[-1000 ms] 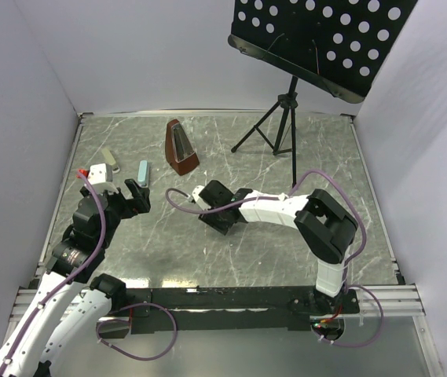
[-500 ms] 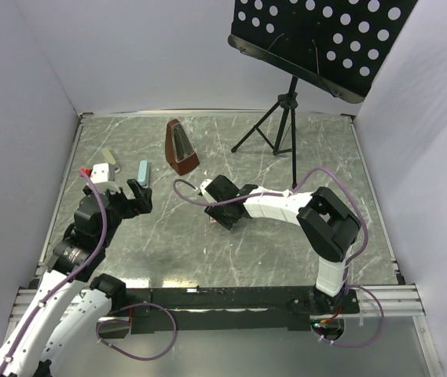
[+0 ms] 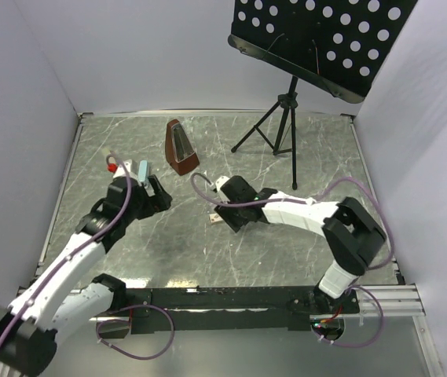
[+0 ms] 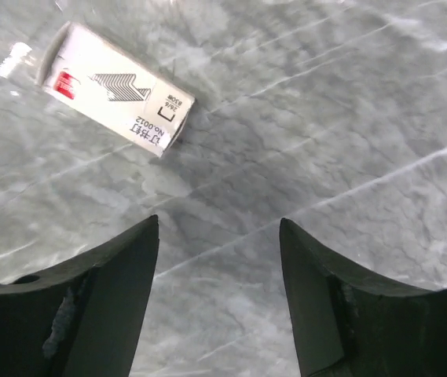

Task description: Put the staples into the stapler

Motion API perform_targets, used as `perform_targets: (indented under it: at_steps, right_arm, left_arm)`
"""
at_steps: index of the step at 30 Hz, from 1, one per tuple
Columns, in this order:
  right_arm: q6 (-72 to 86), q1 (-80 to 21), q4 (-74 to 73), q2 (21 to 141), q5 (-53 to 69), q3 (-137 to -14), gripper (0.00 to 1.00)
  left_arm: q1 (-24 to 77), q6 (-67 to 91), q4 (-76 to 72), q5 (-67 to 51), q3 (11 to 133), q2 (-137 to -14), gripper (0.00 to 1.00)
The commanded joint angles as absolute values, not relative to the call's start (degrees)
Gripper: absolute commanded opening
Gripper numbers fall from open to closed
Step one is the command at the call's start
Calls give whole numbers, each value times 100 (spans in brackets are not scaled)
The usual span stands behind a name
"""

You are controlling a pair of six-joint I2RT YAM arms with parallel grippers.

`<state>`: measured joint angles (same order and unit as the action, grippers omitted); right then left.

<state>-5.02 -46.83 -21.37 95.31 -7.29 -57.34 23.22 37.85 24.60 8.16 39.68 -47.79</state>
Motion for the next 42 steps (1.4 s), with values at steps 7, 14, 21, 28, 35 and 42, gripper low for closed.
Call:
perform_targets:
  at_steps: [7,14,21,28,35,42]
  right_arm:
    - [1674,-3938,-107,8385,893,-4564,76]
    - [3321,-3621,1475,8314,1642,-3753,70]
    - [3849,-3393,2214,8823,1951,-3639,56]
    - [3990,-3208,2487,9167,2171,-3621,48]
    - [4052,-3164,2707,9579,2338,-3691,44]
    - [4104,-3129,2883,9817,2443,-3770,40]
  left_arm:
    - [2829,5308,1205,-79,3524,-6160,100]
    - [3181,5432,906,-18,3753,-6837,99]
    - [3427,5502,668,-18,3955,-7566,93]
    - [3630,5493,536,-18,4209,-8068,84]
    - [3735,5441,492,-18,4386,-8411,77]
    - [3779,5432,448,-18,4395,-8543,70]
